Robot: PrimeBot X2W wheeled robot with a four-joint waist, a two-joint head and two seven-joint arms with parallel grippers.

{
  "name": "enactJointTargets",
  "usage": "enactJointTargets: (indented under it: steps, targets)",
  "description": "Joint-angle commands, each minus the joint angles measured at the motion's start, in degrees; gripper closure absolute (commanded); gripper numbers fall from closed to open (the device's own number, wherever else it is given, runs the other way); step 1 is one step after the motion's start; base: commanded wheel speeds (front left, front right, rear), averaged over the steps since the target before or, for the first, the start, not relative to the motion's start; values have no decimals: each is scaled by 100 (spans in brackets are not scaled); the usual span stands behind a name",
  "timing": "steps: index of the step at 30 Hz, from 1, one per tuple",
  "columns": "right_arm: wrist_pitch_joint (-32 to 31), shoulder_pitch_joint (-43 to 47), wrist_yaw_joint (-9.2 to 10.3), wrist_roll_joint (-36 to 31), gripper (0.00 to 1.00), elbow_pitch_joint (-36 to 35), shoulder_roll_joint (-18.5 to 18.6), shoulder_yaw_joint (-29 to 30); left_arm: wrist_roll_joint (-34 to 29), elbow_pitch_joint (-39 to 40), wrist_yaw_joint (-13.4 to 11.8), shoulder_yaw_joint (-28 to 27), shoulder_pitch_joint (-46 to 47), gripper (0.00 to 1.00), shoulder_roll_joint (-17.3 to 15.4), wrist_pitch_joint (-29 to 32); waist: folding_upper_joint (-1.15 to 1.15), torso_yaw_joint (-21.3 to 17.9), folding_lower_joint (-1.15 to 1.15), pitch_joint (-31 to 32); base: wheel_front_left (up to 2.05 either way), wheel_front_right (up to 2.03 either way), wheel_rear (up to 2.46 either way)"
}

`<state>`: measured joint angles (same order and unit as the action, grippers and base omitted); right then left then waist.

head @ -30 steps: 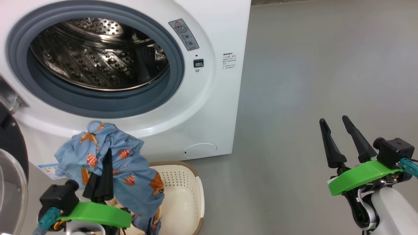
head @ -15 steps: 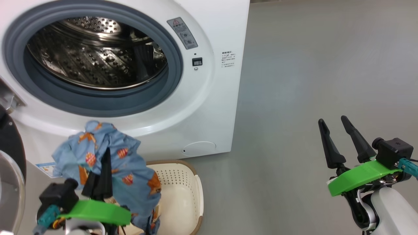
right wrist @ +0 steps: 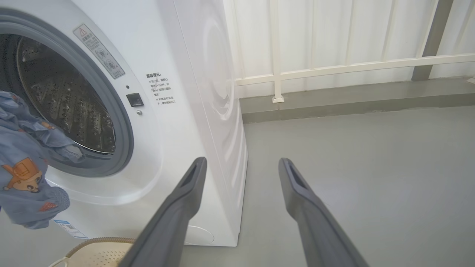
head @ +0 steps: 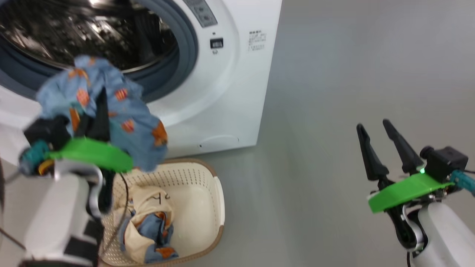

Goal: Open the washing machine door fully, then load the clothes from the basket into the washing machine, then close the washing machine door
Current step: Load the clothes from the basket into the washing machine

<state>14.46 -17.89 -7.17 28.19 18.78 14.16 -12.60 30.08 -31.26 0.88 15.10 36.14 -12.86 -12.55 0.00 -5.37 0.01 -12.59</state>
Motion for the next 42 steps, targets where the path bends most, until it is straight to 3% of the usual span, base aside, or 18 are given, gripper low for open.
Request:
enactJointTargets:
  steps: [1,11,21,35,42]
  targets:
    - [54,-163,-32,-65,0,-173,29,-92,-21,22,40,-191,336,100,-199,-45,0,-144,-1,-430,0,0,0]
    - [54,-608,-32,-158,0,-415,-165,-110,-161,-1468,320,-366,2181,100,-471,-215,0,-569,-1,-1541,0,0,0]
    - [54,-815,-32,-247,0,-536,-334,-128,-349,-2266,451,-459,3480,100,-689,-242,0,-917,-1,-2393,0,0,0]
    - [54,-924,-32,-299,0,-706,-507,-96,-750,-2303,539,-625,4552,100,-1332,-244,0,-1178,-1,-2961,0,0,0]
    - [54,-971,-32,-317,0,-762,-597,-37,-876,-1376,580,-1097,4795,100,-1540,-244,0,-1240,-1,-3092,0,0,0]
